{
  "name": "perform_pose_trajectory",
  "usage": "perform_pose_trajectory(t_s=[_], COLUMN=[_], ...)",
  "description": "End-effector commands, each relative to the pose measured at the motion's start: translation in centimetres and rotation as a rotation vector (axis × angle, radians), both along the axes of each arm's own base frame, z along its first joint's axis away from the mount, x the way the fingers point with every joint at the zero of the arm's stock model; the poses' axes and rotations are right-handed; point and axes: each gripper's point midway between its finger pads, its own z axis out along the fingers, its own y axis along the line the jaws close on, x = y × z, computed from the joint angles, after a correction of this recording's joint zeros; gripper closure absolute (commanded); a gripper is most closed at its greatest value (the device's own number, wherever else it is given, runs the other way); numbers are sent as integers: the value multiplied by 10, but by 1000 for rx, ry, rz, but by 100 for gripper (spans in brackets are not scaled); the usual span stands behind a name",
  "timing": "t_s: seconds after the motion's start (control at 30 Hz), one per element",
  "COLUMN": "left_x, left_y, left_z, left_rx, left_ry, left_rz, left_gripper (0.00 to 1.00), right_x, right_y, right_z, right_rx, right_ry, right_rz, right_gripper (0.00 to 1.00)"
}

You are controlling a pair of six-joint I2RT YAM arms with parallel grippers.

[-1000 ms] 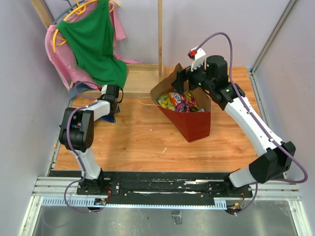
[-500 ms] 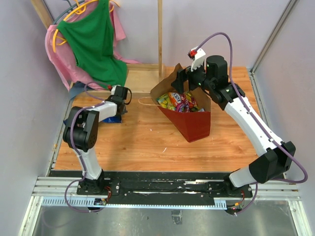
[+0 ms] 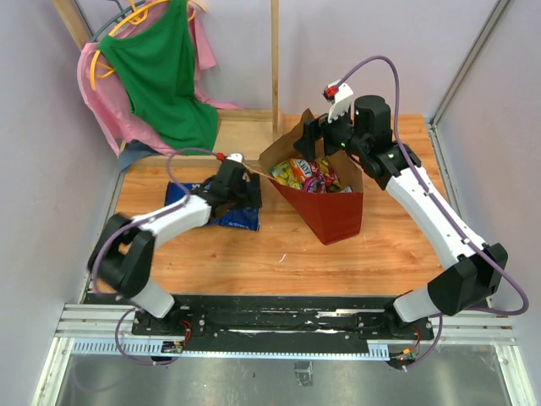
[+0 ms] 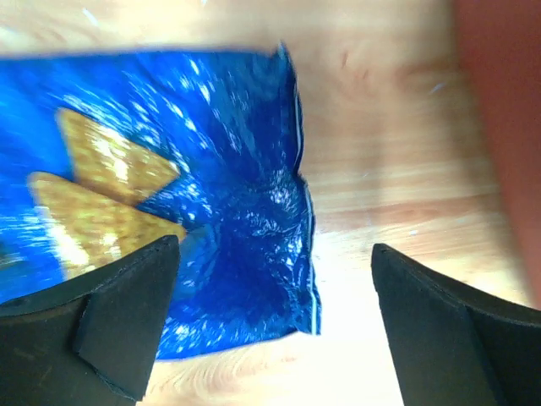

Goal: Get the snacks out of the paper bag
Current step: Adjust the snack at the center of the board.

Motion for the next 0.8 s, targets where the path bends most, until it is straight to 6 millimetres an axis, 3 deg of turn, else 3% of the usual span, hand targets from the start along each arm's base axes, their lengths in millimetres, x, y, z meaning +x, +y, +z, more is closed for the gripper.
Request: perform_pose_trajectory(t_s=[0.0,0.07,0.1,0.17,0.2,0.33,0.4,0.43,0.5,0.6,0.67,0.77], left_x=[16,13,12,12,13,17,18,18,16,12,10,7], left_y=[31,60,77,110,122,146,153,154,151,146,155,175], left_z=[111,146,151,149,140,95,69,55,31,-5,-27,-42], left_rx=[-159,-261,-296,-336,-353,-460,-540,-587,-674,-727,-705,-674], left_ry=[-272,-359,-381,-393,-373,-291,-251,-219,-165,-72,-34,-25], left_rz=[84,133,160,217,233,280,316,334,345,383,451,554], left_gripper=[0,0,1,10,18,70,88,92,99,100,99,99], right_x=[-7,-8,-8,-9,-10,-12,-14,-14,-16,-16,-17,-16], right_y=[7,8,8,8,8,9,8,7,4,2,2,2], right_z=[18,18,19,19,20,22,24,24,27,30,28,28], right_rx=[32,34,35,39,44,54,53,50,47,45,43,41], right_ry=[-51,-50,-51,-51,-52,-51,-55,-58,-68,-78,-75,-74], right_rz=[29,31,31,33,36,45,42,38,32,25,25,23], right_gripper=[1,1,2,1,1,1,1,1,1,1,1,2])
